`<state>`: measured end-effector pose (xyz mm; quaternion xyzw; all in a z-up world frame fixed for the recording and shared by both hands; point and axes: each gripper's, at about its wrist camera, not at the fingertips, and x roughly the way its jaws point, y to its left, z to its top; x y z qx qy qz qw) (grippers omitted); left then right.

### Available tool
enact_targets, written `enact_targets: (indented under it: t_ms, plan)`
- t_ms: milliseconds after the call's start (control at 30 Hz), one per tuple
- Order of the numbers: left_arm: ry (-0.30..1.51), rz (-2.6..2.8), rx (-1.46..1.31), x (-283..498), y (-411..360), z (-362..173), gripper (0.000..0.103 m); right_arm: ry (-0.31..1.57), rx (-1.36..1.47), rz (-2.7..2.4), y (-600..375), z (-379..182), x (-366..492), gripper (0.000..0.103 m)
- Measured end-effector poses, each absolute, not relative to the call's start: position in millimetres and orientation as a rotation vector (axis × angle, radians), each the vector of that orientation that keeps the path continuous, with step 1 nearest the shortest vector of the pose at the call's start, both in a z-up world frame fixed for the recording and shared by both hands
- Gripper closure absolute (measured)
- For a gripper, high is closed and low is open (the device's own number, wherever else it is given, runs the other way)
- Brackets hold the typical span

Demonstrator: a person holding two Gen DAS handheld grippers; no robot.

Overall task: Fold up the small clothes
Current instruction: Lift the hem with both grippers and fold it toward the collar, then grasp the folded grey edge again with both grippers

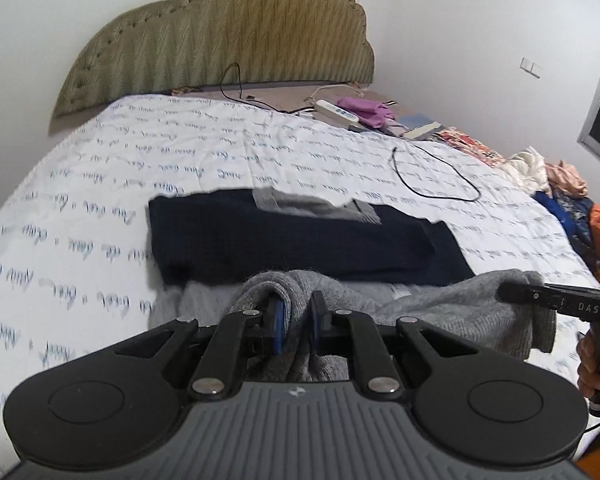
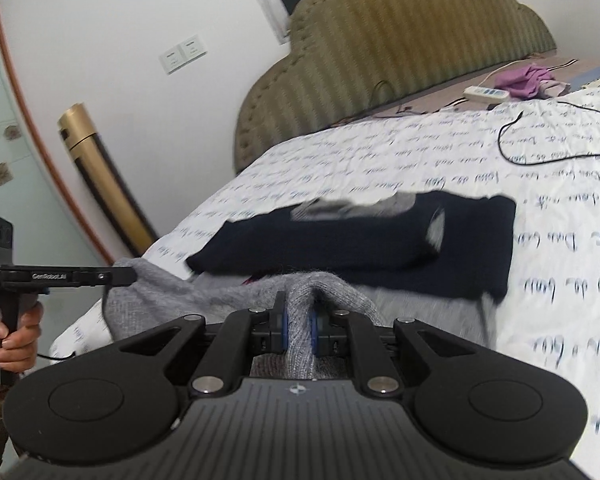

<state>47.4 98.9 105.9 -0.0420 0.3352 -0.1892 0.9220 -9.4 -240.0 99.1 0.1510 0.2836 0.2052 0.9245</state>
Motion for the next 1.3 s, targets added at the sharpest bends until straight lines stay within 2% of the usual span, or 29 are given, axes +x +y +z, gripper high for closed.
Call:
enact_targets:
  t_ms: [433, 800, 833, 867, 933, 1033, 1133, 1200, 1267, 1300]
  plan:
    - [0.743, -0.299, -0.022, 157, 75, 74, 0.090, 0.639, 0.373, 0.284, -251, 64, 94, 0.089]
    - [0.786, -0.297, -0.044, 200, 71, 42, 0.088, 0.709, 0.421, 0.229, -258, 28, 136, 0.089]
    - [0.796, -0.296, -0.056, 202, 72, 40, 0.088, 0.720, 0.424, 0.231, -259, 26, 136, 0.089]
    - [0.800, -0.303, -0.077, 201, 76, 40, 0.087, 0.729, 0.434, 0.235, -260, 24, 136, 0.081]
    - [0.808, -0.312, -0.109, 200, 82, 39, 0.085, 0.737, 0.447, 0.250, -262, 23, 134, 0.080]
    - [0.814, -0.320, -0.132, 193, 92, 40, 0.077, 0.753, 0.465, 0.261, -266, 23, 129, 0.077]
    - [0.807, -0.322, -0.113, 181, 101, 42, 0.069, 0.760, 0.460, 0.278, -268, 27, 118, 0.068]
    - [0.800, -0.319, -0.118, 171, 109, 41, 0.053, 0.765, 0.442, 0.292, -268, 28, 109, 0.063]
    - [0.794, -0.318, -0.137, 162, 118, 40, 0.046, 0.774, 0.422, 0.296, -269, 27, 100, 0.061]
    - [0.795, -0.322, -0.151, 157, 123, 39, 0.046, 0.779, 0.417, 0.298, -271, 26, 97, 0.061]
